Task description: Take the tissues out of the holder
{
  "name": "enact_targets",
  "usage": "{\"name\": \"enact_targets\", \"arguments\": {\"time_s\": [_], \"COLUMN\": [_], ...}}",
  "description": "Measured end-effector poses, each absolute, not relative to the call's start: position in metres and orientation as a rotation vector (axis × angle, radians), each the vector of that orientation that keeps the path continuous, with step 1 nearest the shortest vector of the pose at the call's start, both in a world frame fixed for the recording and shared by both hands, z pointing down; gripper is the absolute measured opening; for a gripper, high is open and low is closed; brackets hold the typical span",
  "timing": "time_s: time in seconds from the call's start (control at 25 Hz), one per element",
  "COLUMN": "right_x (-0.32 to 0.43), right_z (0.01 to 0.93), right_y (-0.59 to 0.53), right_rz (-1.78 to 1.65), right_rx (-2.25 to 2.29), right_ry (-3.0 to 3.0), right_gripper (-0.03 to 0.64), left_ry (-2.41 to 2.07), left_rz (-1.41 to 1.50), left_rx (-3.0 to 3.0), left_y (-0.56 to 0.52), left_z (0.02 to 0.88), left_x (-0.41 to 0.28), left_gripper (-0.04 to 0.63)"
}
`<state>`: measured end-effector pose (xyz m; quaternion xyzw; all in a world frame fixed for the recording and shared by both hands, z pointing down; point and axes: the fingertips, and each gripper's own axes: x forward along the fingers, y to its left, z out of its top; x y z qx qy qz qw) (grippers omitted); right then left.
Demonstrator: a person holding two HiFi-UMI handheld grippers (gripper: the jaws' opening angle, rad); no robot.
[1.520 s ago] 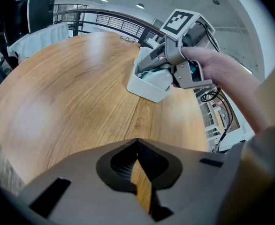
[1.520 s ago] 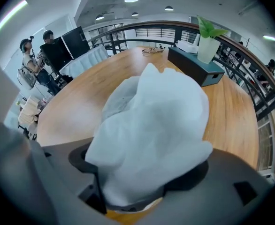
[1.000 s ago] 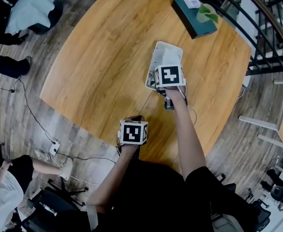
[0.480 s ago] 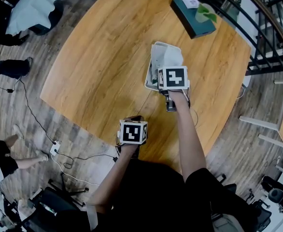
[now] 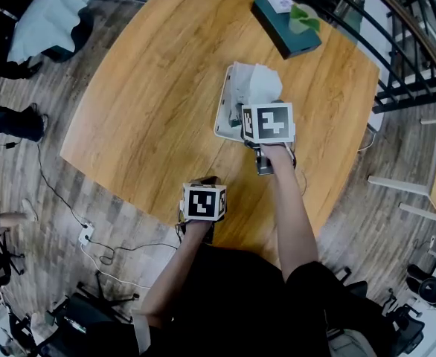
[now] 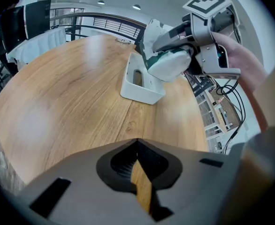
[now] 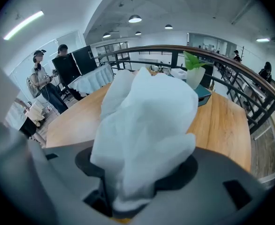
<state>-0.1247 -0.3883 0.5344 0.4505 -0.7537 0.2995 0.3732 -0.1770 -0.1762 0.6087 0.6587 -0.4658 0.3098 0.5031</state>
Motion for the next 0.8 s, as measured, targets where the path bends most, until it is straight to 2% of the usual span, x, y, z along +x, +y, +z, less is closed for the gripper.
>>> {"name": "enact_targets", "arguments": {"time_s": [0.8], "right_x": [-0.040], "right_z": [0.466], "right_y": [-0.364], "right_rz": [0.768], "right_rx": [1.304], "right_ry": [-1.966], "right_gripper": [0.284], "left_ry": [-1.112], "left_rz": [0.811], "left_rx": [1.689], "left_y": [-0.166], "left_z": [0.586], "left_x": [-0.127], "left_gripper": [0.008]}}
